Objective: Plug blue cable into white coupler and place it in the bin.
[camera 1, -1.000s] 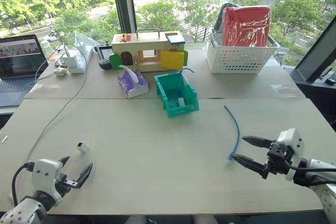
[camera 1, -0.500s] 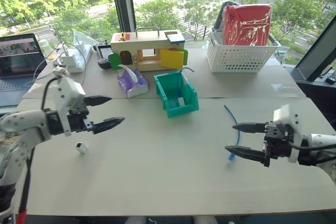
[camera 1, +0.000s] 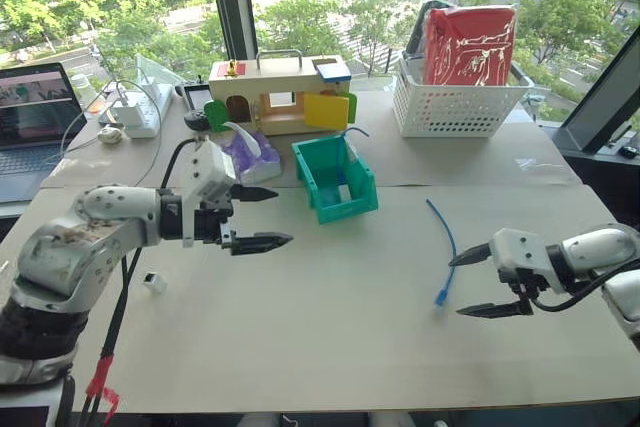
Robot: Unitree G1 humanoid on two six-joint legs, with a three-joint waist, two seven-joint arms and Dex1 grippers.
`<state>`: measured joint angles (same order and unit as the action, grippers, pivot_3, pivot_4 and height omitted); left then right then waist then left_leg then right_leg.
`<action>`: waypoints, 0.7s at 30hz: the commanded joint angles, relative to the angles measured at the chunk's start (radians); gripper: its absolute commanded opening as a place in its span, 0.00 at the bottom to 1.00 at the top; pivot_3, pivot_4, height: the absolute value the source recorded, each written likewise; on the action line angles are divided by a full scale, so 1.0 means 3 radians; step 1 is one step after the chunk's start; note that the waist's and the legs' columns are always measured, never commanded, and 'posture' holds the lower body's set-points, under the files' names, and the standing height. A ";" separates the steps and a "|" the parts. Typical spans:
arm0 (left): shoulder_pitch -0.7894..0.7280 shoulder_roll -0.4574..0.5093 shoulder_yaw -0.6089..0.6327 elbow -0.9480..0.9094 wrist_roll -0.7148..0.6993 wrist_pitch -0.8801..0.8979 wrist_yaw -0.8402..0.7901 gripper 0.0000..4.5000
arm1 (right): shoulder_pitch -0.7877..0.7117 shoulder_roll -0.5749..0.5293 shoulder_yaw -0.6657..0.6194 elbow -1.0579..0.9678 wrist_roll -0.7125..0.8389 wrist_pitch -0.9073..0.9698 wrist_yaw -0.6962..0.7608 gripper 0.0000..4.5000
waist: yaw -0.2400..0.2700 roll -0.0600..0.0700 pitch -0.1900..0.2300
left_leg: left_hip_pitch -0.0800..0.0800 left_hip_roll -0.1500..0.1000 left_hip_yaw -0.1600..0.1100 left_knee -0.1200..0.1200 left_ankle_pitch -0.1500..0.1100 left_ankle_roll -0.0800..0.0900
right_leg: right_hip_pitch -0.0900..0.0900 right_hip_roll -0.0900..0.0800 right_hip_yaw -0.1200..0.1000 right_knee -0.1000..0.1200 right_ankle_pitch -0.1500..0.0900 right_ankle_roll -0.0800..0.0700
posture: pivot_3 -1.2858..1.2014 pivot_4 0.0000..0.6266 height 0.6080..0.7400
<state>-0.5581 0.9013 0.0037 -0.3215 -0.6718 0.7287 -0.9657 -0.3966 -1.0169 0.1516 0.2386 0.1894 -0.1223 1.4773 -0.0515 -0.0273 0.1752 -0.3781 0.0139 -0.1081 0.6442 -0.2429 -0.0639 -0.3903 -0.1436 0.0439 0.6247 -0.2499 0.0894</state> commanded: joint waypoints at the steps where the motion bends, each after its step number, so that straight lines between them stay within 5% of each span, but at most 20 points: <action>1: 0.0051 0.0023 0.0089 -0.0120 0.0000 0.0024 0.0003 1.00 | -0.0246 0.0170 0.0199 0.0473 -0.0207 -0.0420 0.0243 1.00 | -0.0020 0.0001 0.0001 | 0.0001 0.0000 0.0000 0.0000 0.0000 0.0000 | 0.0000 0.0000 0.0000 0.0001 0.0000 0.0000 | 0.52 0.24 1.00; 6: 0.0110 0.0058 0.0212 -0.0187 -0.0218 0.0222 -0.0079 1.00 | -0.0470 0.0380 0.0319 0.0918 -0.0353 -0.0723 0.0283 1.00 | -0.0049 0.0002 0.0004 | 0.0001 0.0001 -0.0001 0.0000 0.0003 -0.0005 | 0.0001 0.0000 -0.0001 0.0003 0.0000 0.0000 | 0.52 0.24 1.00; 19: 0.0240 0.0079 0.0253 -0.0287 -0.0170 0.0198 -0.0112 1.00 | -0.0651 0.0473 0.0341 0.1007 -0.0292 -0.0698 0.0377 0.01 | -0.0060 -0.0004 0.0003 | 0.0018 0.0001 -0.0001 0.0000 0.0008 -0.0013 | 0.0012 0.0000 0.0002 0.0011 0.0002 0.0000 | 0.52 0.24 1.00; 21: 0.0274 0.0073 0.0261 -0.0294 -0.0169 0.0191 -0.0114 1.00 | -0.0645 0.0487 0.0333 0.0930 -0.0283 -0.0635 0.0343 0.00 | -0.0062 -0.0004 0.0003 | 0.0018 0.0000 -0.0001 -0.0001 0.0008 -0.0013 | 0.0011 0.0000 0.0002 0.0010 0.0002 0.0000 | 0.52 0.24 1.00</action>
<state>-0.4842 0.9155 0.0479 -0.3801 -0.7136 0.7966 -0.9950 -0.6000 -0.8782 0.2606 0.5590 0.0931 -0.3407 1.5610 -0.0699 -0.0285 0.1760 -0.3729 0.0140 -0.1083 0.6439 -0.2406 -0.0679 -0.3871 -0.1436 0.0444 0.6277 -0.2493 0.0893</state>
